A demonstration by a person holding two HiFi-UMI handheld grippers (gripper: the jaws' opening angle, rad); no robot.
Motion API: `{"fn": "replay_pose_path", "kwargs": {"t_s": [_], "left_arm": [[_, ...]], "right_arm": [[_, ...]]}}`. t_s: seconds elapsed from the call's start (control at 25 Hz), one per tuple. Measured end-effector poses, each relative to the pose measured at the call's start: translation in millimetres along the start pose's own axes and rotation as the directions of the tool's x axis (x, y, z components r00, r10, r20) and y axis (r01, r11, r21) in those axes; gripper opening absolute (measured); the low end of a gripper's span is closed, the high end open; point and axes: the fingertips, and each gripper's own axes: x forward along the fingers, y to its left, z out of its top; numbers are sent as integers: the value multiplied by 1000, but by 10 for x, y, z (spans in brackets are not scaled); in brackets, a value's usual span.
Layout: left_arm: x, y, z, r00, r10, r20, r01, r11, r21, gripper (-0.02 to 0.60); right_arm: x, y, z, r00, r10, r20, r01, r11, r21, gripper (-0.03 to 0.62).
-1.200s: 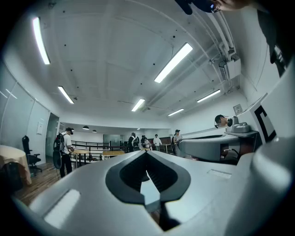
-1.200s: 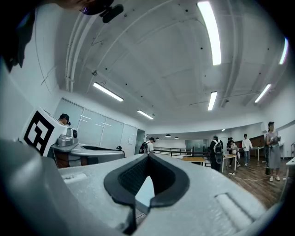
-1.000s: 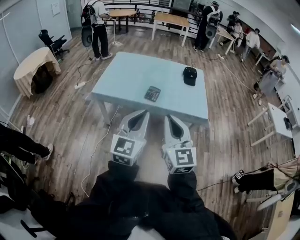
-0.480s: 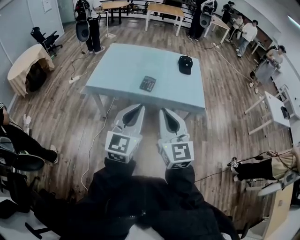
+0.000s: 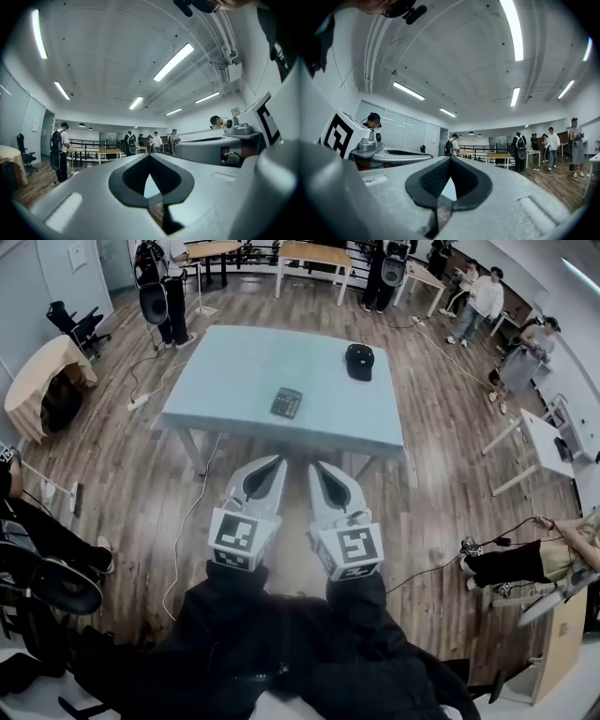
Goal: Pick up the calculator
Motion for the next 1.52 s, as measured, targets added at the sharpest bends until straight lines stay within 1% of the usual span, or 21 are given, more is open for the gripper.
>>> {"fn": "replay_pose_path", "kwargs": {"t_s": [0.24,0.52,0.84,1.0,1.16,1.32,1.52], "left_arm": [[-118,-5,-133,1000,-19,-20,19,1000,-18,-5],[-206,190,-296,999,-12,-45,11,999,-32,-5],[-283,399,-384,999,3,-50,-6,998,-56,-5],[-262,470,-437,998,10,-56,-14,998,-65,-4],[-177,523,-477,998,23,-55,-27,997,-73,-4],[17,633,-570,997,52,-60,-56,996,-67,-3],[422,1016,-551,992,105,-66,-108,993,-42,-5]], "right_arm": [[-25,115,-158,999,-22,-41,22,1000,-1,-3],[91,241,-341,996,-38,-85,38,999,-5,-3],[236,398,-413,994,-25,-109,21,999,-33,-3],[297,401,-472,992,-18,-126,14,999,-33,-3],[366,296,-517,992,-22,-128,18,999,-33,-3],[545,71,-622,992,-21,-125,19,1000,-16,-3],[984,-280,-627,996,-3,-89,4,1000,12,-3]]}}
